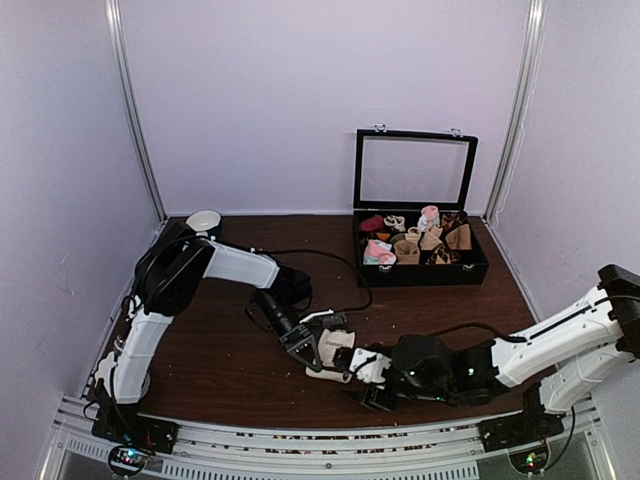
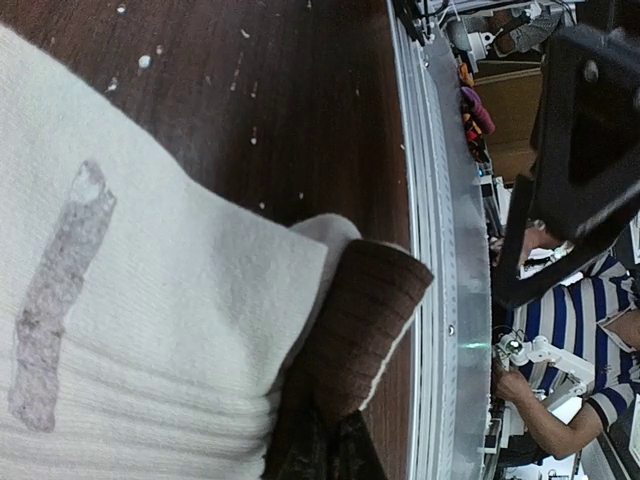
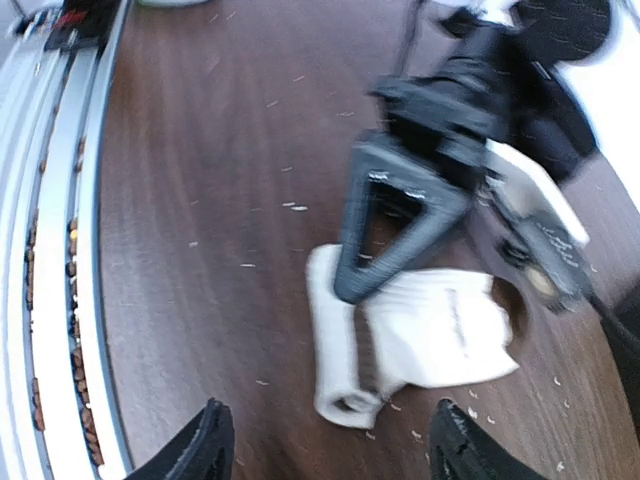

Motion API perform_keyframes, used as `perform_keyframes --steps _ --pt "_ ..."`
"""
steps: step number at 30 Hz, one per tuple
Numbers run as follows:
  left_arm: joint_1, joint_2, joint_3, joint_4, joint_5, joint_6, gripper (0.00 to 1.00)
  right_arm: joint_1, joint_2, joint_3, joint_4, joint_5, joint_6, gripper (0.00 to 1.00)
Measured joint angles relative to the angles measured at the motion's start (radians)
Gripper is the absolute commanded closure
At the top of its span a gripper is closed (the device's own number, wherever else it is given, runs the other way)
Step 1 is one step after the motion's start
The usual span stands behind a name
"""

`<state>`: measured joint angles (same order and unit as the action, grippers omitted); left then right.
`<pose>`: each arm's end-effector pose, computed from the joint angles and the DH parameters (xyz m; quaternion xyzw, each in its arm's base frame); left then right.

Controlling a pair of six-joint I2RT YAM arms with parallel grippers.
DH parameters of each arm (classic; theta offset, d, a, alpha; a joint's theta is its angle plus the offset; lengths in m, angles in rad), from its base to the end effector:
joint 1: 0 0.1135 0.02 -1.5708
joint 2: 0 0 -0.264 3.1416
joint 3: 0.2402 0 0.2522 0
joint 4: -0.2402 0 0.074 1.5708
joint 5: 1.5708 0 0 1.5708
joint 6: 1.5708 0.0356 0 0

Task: Roll the socks
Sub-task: Roll the sock at the center of the board.

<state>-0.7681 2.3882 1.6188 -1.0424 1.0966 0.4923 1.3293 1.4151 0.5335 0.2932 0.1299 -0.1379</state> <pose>0.2720 -0.3067 0.0791 -0.4487 -0.7214 0.4984 0.1727 0.0695 0.2631 0.1627 -0.5664 0.6741 0.2167 0.4217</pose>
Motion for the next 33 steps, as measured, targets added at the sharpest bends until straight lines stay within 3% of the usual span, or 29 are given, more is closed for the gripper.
perform_keyframes --steps 9,16,22,26,29,30,31,32,33 --pt "0.001 0.006 0.01 -0.016 -0.003 0.007 1.0 0.034 0.254 0.131 -0.017 0.061 -0.288 0.62" --pt "0.001 0.009 0.014 -0.023 -0.004 0.011 1.0 -0.027 0.318 0.203 -0.029 0.053 -0.37 0.78" --pt "0.003 0.009 0.014 -0.024 -0.007 0.022 0.86 -0.055 0.33 0.21 -0.045 0.022 -0.378 0.97" --pt "0.006 0.003 0.013 -0.029 -0.005 0.035 0.64 -0.063 0.331 0.21 -0.051 0.0 -0.361 0.99" --pt "0.012 -0.018 0.008 -0.031 -0.019 0.054 0.56 -0.072 0.336 0.212 -0.059 -0.024 -0.336 0.98" --pt "0.013 -0.026 0.004 -0.026 -0.029 0.06 0.49 -0.078 0.34 0.218 -0.066 -0.035 -0.326 0.98" --pt "0.015 -0.036 -0.003 -0.021 -0.04 0.067 0.13 -0.087 0.346 0.227 -0.074 -0.048 -0.316 0.98" --pt "0.017 -0.051 -0.016 -0.014 -0.048 0.075 0.04 -0.098 0.353 0.242 -0.088 -0.065 -0.303 0.98" --pt "0.019 -0.072 -0.031 -0.01 -0.056 0.084 0.02 -0.109 0.359 0.256 -0.1 -0.078 -0.293 0.98"
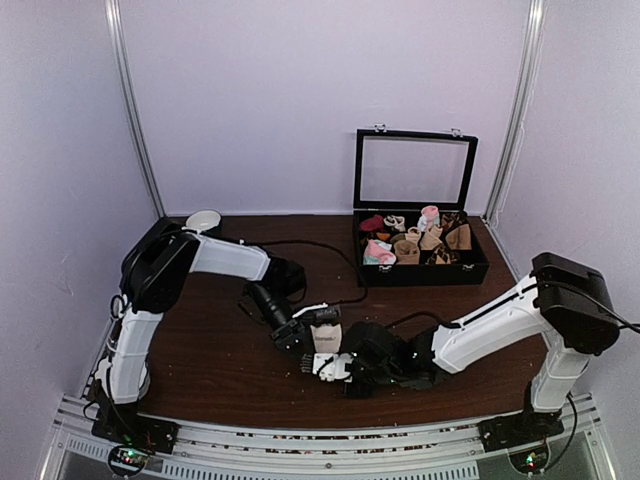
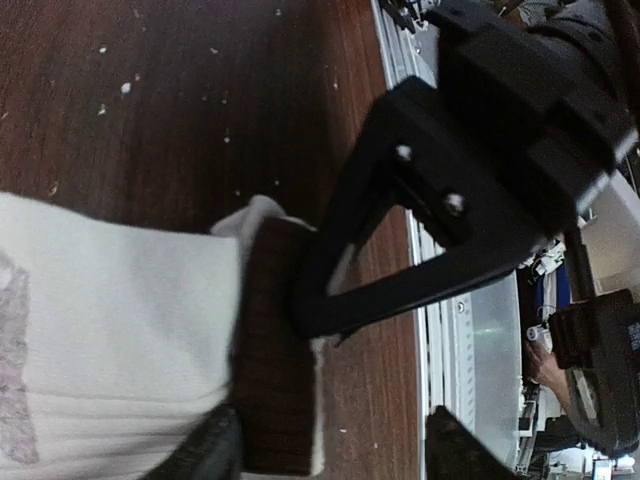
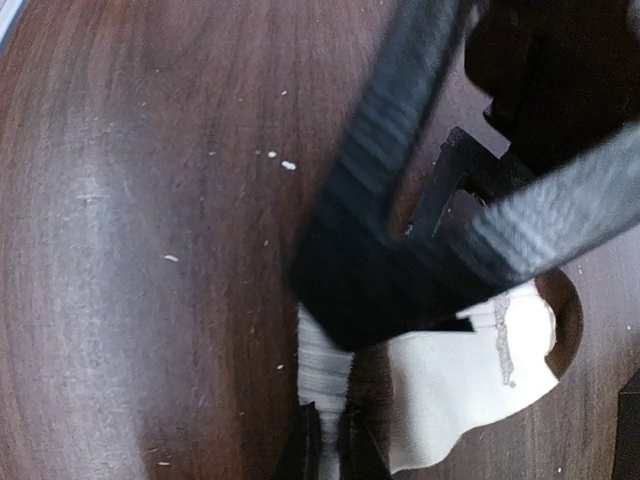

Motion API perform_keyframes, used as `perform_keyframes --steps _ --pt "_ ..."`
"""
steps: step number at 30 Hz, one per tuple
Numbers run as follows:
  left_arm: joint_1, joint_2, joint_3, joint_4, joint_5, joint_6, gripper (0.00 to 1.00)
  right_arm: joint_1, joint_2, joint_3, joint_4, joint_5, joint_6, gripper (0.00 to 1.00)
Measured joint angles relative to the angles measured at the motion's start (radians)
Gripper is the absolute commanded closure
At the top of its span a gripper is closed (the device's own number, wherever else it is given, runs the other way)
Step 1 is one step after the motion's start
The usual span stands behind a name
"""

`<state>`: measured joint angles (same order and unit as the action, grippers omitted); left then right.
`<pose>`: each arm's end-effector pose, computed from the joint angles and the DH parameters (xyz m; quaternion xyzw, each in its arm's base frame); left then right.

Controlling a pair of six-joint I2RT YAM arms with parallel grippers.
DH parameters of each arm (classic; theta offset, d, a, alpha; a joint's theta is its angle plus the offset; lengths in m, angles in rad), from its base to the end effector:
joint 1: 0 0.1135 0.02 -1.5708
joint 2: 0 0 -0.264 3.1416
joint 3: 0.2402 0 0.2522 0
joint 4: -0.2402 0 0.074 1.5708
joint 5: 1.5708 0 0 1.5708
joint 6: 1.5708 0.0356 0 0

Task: Roll the socks
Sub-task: Roll the sock at the center of the board.

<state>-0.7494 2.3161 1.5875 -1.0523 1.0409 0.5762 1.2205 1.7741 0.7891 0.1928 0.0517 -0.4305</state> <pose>0.2738 -0.2967 0.0992 -0.4898 -0.7122 0.4848 0.1334 0.1169 0.3146 0.1231 -0.6730 0.6344 0.1239 0.3594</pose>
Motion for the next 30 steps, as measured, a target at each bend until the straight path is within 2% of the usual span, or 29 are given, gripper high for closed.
perform_keyframes --steps 3,10,16,21,30 --pt "0.001 -0.072 -0.037 0.015 -0.053 0.024 0.02 -0.056 0.02 0.06 -0.06 -0.087 0.062 1.0" --pt "0.033 -0.249 -0.234 0.201 -0.23 0.035 0.02 -0.255 0.084 0.195 -0.184 -0.508 0.257 1.0" --pt "0.05 -0.354 -0.361 0.349 -0.342 0.026 0.03 -0.273 0.147 0.26 -0.257 -0.775 0.399 1.0" --pt "0.056 -0.415 -0.44 0.454 -0.395 -0.016 0.04 -0.28 0.204 0.314 -0.294 -0.862 0.463 1.0" --pt "0.05 -0.565 -0.514 0.542 -0.386 -0.055 0.02 -0.325 0.26 0.373 -0.331 -0.864 0.64 1.0"
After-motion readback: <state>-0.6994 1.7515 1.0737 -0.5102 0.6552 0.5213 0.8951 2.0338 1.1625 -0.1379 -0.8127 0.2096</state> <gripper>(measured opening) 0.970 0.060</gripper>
